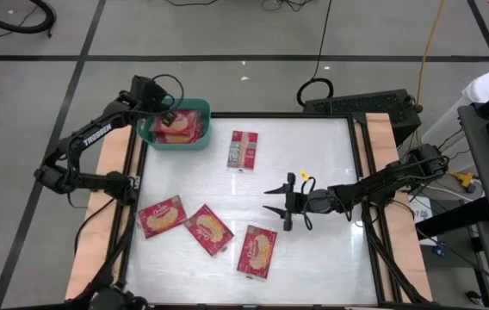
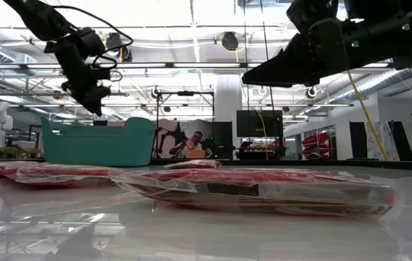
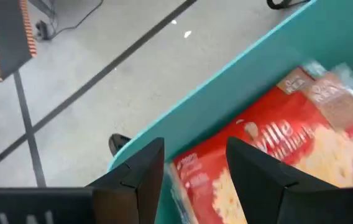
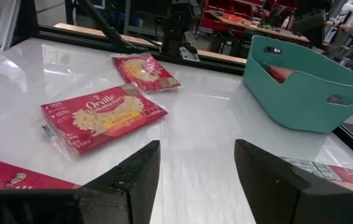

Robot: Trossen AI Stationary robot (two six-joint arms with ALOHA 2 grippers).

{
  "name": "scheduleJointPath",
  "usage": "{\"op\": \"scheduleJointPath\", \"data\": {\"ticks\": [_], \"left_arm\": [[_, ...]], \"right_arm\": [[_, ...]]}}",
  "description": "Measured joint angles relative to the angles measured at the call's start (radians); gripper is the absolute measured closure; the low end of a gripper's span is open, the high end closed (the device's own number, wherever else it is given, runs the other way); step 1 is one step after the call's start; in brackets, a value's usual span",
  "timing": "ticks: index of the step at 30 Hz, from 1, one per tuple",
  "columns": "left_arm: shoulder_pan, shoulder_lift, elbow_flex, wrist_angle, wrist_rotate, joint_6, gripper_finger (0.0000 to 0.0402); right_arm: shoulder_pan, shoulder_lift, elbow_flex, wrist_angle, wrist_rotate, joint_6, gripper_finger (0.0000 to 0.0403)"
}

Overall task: Sort popcorn bags into baskets
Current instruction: Stack the red popcorn bag on the red popcorn bags in the green bin

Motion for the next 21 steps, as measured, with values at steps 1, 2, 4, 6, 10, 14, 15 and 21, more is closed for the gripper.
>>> {"op": "scheduleJointPath", "data": {"ticks": [1, 2, 4, 6, 10, 14, 15, 21], "left_arm": [[-0.012, 0.0, 0.0, -0.002, 0.0, 0.001, 0.0228], [-0.029, 0.0, 0.0, -0.006, 0.001, 0.002, 0.0231], [-0.062, 0.0, 0.0, -0.018, 0.026, 0.009, 0.024], [-0.099, 0.006, 0.0, -0.032, 0.054, 0.006, 0.0253], [-0.168, 0.013, 0.0, -0.062, 0.064, -0.05, 0.0284], [-0.241, -0.014, 0.0, -0.111, 0.073, -0.156, 0.0321], [-0.263, -0.03, 0.0, -0.125, 0.094, -0.172, 0.0332], [-0.47, -0.157, -0.029, -0.105, 0.155, -0.251, 0.0378]], "right_arm": [[0.0, 0.0, 0.0, 0.0, 0.001, 0.0, 0.0203], [0.0, 0.0, 0.0, 0.002, 0.001, 0.0, 0.0203], [0.0, 0.0, 0.0, 0.006, 0.001, 0.0, 0.0203], [-0.001, 0.0, 0.0, 0.005, 0.001, 0.0, 0.0203], [-0.001, 0.0, 0.0, 0.005, 0.001, 0.007, 0.0203], [0.0, 0.0, 0.0, 0.005, 0.001, 0.058, 0.0203], [0.0, 0.0, 0.0, 0.004, 0.002, 0.072, 0.0203], [0.008, 0.0, 0.0, -0.003, 0.002, 0.16, 0.0203]]}}
